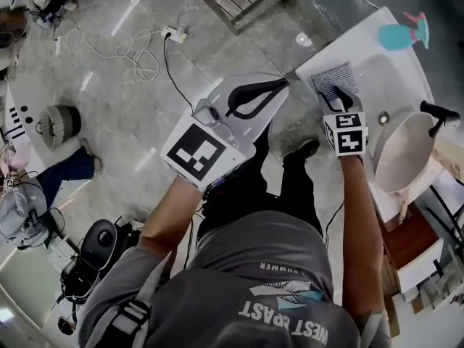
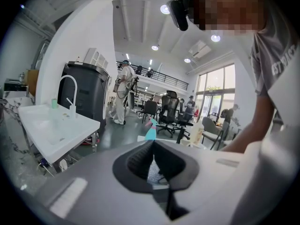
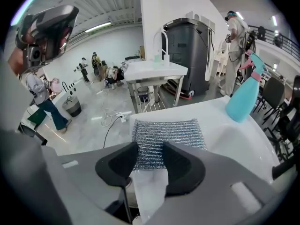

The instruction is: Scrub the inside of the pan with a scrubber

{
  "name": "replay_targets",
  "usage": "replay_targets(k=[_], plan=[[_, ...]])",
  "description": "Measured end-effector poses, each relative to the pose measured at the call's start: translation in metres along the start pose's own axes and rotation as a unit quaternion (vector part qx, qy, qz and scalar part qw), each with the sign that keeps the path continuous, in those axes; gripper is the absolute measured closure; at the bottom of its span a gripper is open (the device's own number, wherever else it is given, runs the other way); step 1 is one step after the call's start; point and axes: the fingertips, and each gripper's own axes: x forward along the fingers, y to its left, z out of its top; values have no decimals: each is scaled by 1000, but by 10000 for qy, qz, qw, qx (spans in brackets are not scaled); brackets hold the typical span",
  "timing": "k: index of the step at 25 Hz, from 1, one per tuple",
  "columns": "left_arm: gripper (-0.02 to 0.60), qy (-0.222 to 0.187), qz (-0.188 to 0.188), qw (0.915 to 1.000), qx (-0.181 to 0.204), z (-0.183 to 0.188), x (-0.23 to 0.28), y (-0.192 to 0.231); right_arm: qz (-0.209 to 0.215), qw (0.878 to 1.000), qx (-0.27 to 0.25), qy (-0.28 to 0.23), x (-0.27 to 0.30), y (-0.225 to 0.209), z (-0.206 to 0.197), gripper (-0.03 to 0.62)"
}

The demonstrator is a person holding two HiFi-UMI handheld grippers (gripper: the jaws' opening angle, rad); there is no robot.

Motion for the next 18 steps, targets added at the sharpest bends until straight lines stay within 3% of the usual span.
replay_targets(k=[6,18], plan=[[580,42,-32,10000,61,2,1,-8,161,9996,238,3,-2,5,0,581],[580,-53,-64,9996,268,10,1,-23,249,9969,703,-247,-29,5,-4,588]])
